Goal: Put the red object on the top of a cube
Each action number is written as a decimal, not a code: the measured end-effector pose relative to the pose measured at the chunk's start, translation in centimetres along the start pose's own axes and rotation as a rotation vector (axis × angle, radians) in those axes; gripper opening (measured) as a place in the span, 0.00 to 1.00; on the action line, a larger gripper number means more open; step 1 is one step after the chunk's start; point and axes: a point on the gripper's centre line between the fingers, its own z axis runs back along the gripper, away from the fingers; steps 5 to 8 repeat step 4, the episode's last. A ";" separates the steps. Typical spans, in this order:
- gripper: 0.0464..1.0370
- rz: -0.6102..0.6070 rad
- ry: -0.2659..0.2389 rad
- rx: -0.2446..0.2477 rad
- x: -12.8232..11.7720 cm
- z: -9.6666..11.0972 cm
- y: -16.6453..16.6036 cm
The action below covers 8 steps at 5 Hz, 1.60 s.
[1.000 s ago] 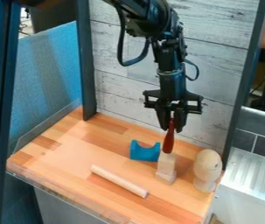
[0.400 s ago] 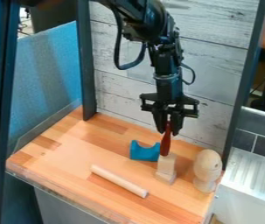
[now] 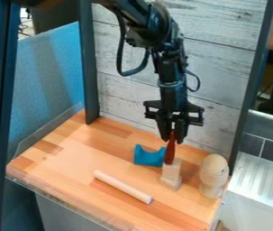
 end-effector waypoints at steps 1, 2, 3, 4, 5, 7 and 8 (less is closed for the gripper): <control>0.28 0.005 0.000 -0.007 -0.1 -0.2 -0.1; 0.28 0.009 -0.001 -0.019 -0.1 -0.1 -0.3; 0.28 0.007 -0.005 -0.022 0.0 -0.2 -0.3; 0.28 -0.002 -0.014 -0.025 0.0 -0.3 -0.4; 0.28 -0.002 -0.014 -0.025 0.0 -0.3 -0.4; 0.28 -0.002 -0.014 -0.025 0.0 -0.3 -0.4; 0.28 -0.002 -0.014 -0.025 0.0 -0.3 -0.4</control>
